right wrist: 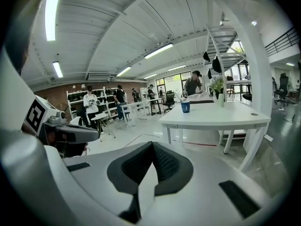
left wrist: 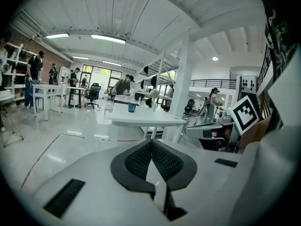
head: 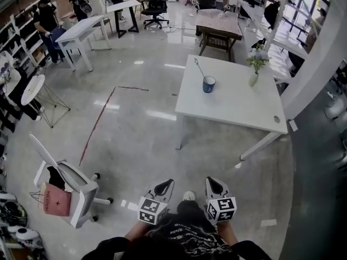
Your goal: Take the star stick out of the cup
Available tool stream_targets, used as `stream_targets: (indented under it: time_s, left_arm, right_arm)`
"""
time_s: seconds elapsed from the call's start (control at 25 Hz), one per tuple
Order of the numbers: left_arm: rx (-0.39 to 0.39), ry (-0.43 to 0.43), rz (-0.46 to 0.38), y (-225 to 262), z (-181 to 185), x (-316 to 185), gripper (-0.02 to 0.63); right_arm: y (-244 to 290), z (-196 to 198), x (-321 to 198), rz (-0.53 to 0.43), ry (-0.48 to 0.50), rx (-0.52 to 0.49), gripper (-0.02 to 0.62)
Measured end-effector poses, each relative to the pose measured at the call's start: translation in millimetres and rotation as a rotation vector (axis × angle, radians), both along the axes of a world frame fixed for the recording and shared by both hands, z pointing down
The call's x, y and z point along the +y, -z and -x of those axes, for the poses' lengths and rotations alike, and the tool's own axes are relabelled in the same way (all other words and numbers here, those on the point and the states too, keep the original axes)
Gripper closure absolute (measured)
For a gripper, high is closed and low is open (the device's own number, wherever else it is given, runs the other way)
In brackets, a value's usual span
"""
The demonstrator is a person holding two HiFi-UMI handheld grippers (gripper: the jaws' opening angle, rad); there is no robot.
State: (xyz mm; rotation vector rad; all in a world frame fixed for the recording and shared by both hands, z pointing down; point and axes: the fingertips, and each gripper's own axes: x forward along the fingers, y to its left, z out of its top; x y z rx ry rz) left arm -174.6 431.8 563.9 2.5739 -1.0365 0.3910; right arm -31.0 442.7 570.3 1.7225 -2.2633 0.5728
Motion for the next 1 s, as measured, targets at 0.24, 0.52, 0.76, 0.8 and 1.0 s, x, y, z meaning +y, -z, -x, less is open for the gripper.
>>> stream_targets:
  time_s: [0.24,0.52,0.76,0.8,1.0]
  left_arm:
    - [0.007,0.008,-0.001,2.6,-63.9,-62.5,0.586]
    - [0.015,0.054,-0.011,1.3,-115.5,-114.7,0.586]
    - [0.011,0.063,0.008,-1.5,-134.0,-132.2,0.586]
    - [0.012,0.062,0.009,-1.4,-137.0,-136.2,0.587]
    - [0.016,0.036,0.008,-4.9,-149.8,-159.0,0.586]
  right_arm:
    - [4.0,-57.8,-68.8,-0.01,0.026,0.004,0.589]
    - [-1.9,-112.7,-118.1,-0.004,0.057,-0.001,0.589]
    - [3.6,-129.3,-140.6,-0.016,0.063,-0.014,0.589]
    - [2.9,-130.9,-142.8,-0.013,0.063,-0.015,0.589]
    - [-4.5,-137.3,-155.3,0.001,0.047,-0.024,0.589]
